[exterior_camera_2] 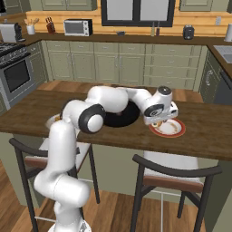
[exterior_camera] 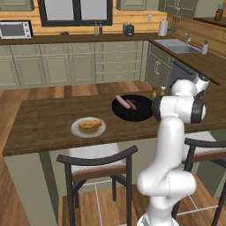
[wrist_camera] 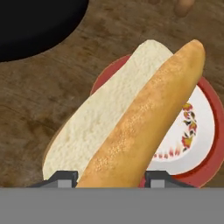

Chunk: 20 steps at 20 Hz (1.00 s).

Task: Place one bun and one sausage from the bowl on each plate.

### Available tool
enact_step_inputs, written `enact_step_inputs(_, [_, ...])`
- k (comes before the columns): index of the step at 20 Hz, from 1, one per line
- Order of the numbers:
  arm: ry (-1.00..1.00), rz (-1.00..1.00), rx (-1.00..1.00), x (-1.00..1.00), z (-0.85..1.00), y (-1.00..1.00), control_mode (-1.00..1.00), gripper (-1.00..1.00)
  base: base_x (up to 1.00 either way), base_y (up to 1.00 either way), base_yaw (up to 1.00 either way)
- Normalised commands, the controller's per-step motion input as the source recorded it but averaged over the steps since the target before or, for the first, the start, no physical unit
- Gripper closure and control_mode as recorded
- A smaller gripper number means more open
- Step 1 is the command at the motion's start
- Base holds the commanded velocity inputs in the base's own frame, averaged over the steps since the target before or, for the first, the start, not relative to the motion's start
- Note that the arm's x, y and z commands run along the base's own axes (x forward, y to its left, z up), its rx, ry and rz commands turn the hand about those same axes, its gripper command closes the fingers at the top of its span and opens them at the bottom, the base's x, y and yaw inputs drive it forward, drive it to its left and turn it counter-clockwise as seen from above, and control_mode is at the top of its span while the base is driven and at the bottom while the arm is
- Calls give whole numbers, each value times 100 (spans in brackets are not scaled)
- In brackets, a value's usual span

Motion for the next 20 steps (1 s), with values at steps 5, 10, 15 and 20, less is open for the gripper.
enact_step_inputs(5, [8, 14, -2, 39, -23, 0, -100, 100, 0, 0, 0])
enact_step_inputs(10, [10, 13, -3, 30, -23, 2, -100, 100, 0, 0, 0])
enact_step_inputs(15, [-2, 5, 0, 26, -26, 0, -100, 100, 0, 0, 0])
enact_step_inputs(20, [0, 1, 0, 24, -31, 0, -100, 100, 0, 0, 0])
